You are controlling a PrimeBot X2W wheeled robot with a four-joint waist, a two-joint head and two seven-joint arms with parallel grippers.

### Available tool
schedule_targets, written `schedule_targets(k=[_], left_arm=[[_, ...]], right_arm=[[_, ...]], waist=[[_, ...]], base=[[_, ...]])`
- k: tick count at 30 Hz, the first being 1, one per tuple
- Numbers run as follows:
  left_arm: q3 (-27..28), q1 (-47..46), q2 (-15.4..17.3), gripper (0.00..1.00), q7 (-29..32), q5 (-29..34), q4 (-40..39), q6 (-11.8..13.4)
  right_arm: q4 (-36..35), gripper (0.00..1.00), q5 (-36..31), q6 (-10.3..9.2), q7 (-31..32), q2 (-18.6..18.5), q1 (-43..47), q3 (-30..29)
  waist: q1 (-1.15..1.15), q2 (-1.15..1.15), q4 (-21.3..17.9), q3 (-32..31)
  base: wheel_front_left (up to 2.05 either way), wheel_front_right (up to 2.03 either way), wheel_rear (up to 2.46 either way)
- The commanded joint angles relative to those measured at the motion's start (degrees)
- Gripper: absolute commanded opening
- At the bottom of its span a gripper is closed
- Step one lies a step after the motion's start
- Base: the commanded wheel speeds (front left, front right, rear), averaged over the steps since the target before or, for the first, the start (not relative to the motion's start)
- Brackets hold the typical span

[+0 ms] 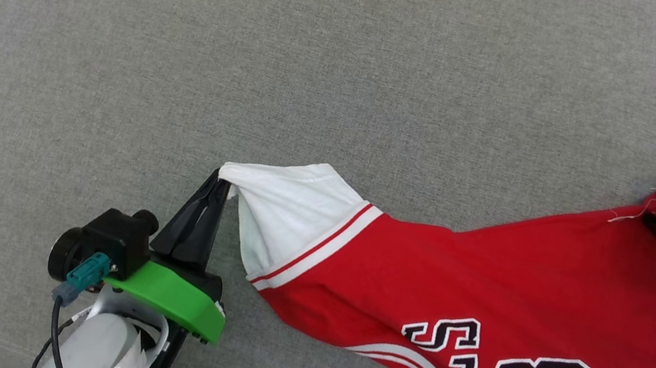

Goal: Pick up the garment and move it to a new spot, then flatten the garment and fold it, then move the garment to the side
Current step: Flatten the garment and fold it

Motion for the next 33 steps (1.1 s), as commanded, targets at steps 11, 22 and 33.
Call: schedule_targets(k=[11,22,33], left_arm=[[0.57,-0.97,-0.04,0.00,-0.36,0.99,1.44,-0.69],[1.53,-3.04,4.45,0.00,0.95,2.35,-1.12,-1.67],[2.59,-18.29,10.41,0.00,7.57,4.42,-6.44,-3.77]], right_arm=[[2.11,0.00,5.27,-0.04,-9.82,-0.37,-1.17,6.40],[-6.49,0.00,7.76,-0.04,-22.55,-5.32,-2.20,3.74],[-14.83,0.00,5.30,-0.04,-29.28,-4.76,-5.43,-1.43]], waist=[[0.00,0.00,-1.81,-2.61],[0.00,0.00,-5.42,-10.16],[0.00,0.00,-7.92,-14.60]], base=[[0.00,0.00,0.00],[0.00,0.00,0.00],[0.00,0.00,0.00]])
